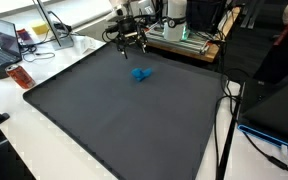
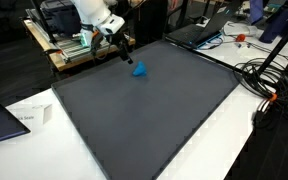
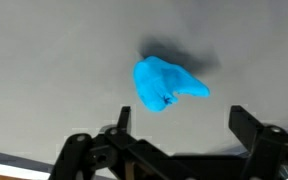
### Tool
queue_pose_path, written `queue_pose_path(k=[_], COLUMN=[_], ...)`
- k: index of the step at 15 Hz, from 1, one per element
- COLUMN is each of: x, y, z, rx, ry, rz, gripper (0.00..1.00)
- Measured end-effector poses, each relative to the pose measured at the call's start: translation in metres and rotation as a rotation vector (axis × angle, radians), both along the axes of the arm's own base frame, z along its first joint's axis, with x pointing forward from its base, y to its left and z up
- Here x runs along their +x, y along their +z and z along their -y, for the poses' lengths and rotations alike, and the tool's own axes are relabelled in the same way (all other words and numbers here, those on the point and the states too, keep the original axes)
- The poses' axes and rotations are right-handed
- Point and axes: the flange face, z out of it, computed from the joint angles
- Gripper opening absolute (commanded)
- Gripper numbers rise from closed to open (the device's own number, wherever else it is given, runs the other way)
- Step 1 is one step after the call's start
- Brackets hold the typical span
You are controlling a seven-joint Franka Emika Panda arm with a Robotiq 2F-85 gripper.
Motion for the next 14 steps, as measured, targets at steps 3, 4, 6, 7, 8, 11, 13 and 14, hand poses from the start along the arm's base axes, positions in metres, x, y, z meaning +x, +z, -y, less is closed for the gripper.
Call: queue_pose_path(k=[3,4,6,7,8,11,13,14], x=[-0.005,-0.006,-0.008,-0.009,-0.01,-0.011,-0.011,-0.011], y=[-0.004,-0.005,-0.009,-0.011,-0.013,-0.018,-0.019,-0.02], z=[0.005,0.006,0.009,0.01,0.01,0.007,0.005,0.003], rx=[0.049,0.062,0.076,0.081,0.087,0.109,0.115,0.112], ry=[0.011,0.012,0.007,0.003,-0.013,-0.083,-0.14,-0.169], rz=[0.03,0.034,0.029,0.023,0.015,-0.007,-0.016,-0.02], gripper=[1.0,1.0,1.0,1.0,1.0,1.0,1.0,1.0])
